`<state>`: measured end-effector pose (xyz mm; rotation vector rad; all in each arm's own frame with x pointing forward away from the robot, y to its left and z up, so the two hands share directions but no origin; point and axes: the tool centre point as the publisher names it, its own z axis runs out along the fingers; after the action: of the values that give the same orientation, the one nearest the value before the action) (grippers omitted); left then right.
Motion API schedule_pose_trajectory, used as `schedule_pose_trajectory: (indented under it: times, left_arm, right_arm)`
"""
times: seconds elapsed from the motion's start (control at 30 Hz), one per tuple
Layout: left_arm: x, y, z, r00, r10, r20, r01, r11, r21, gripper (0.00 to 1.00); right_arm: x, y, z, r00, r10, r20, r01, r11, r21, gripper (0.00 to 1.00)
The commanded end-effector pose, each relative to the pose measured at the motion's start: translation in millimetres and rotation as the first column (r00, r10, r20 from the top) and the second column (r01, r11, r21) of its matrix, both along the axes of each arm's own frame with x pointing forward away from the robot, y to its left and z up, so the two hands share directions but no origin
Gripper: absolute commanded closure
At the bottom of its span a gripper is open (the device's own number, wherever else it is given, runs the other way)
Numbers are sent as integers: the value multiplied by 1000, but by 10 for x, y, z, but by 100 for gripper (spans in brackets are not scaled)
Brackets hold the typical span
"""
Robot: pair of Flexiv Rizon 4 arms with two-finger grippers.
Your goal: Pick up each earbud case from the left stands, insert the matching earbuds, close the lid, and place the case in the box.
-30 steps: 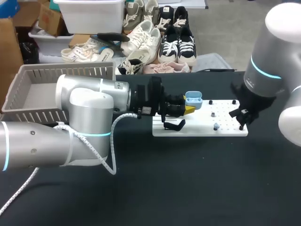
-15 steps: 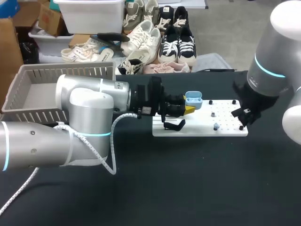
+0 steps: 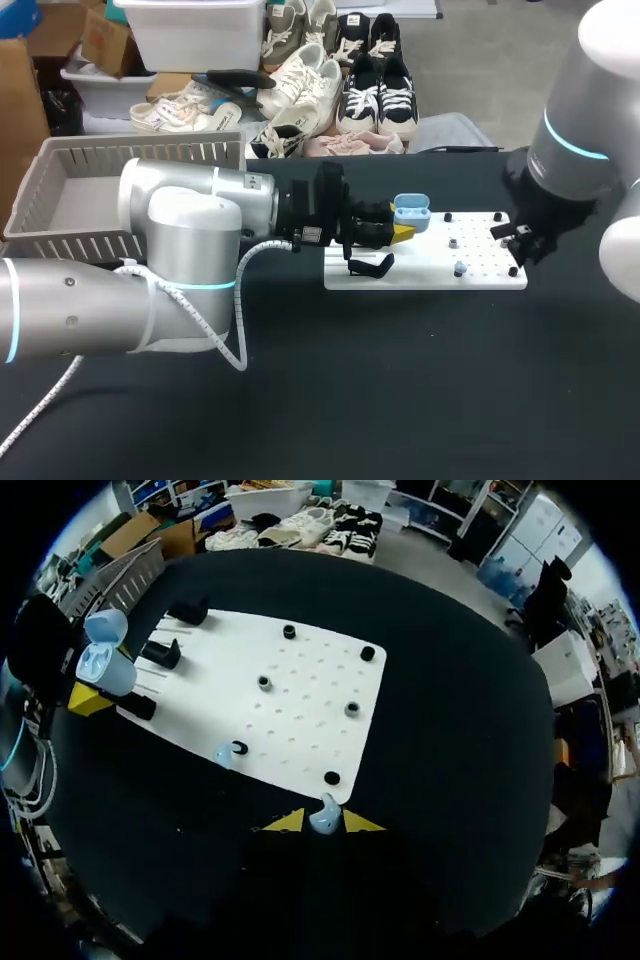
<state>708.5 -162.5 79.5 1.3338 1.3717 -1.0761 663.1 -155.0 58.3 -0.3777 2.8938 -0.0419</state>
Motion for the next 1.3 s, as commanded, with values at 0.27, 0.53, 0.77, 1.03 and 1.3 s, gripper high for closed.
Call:
schedule_pose_trajectory:
  times: [0.27,0.53,0.77,1.03,1.3]
  left_arm:
    - [-1,5,-8,1000,0,1,0,1000,-3,100]
    - [-1,5,-8,1000,0,1,0,1000,-3,100]
    - [-1,5,-8,1000,0,1,0,1000,-3,100]
    - [-1,5,-8,1000,0,1,0,1000,-3,100]
    - [-1,5,-8,1000,0,1,0,1000,-3,100]
  right_arm:
    - [-136,97,186,856,-513,-52,513,858,-15,100]
    - [-225,315,416,687,-722,-78,724,690,-10,100]
    - [-254,552,725,581,-810,-82,813,581,18,100]
    - [-162,840,997,605,-795,-36,796,604,39,100]
    - [-35,1082,1047,632,-775,-27,775,631,31,100]
